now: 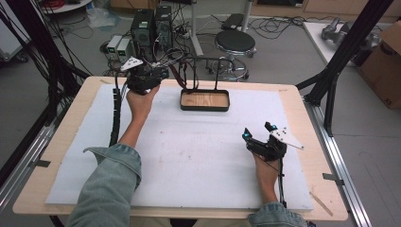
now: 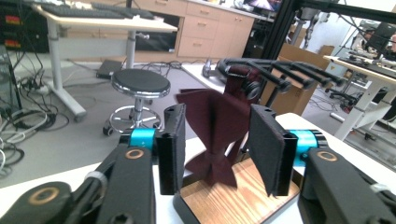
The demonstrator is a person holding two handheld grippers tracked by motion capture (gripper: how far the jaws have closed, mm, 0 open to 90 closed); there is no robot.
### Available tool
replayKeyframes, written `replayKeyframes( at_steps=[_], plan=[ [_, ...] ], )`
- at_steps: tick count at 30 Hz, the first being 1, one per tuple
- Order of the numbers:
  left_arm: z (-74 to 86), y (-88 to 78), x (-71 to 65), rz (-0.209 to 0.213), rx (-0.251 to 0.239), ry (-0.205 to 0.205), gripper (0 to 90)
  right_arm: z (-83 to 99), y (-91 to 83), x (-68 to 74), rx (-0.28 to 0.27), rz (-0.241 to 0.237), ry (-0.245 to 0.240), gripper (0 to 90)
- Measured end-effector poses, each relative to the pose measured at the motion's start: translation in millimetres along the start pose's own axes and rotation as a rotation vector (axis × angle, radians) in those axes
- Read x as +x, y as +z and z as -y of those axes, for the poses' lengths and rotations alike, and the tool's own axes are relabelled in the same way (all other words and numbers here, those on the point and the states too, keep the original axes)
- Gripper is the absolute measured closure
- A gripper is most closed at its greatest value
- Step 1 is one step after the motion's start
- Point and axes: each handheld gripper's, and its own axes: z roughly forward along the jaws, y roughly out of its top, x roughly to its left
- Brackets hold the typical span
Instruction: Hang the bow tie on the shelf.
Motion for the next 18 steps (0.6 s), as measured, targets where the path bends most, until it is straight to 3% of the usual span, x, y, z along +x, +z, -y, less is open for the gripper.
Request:
replayKeyframes(
  at_steps=[8,18],
  plan=[
    [-13.1,-41.5,-0.9,0.016,-0.029,0.05,44.6,-0.2,0.1,-0.5,-0.005,0.002,-0.005,11.0],
    [-22.2,-86.1,1.2,0.009,-0.011,0.103,35.3,-0.3,-0.4,-0.8,-0.005,0.002,-0.002,10.9]
  ],
)
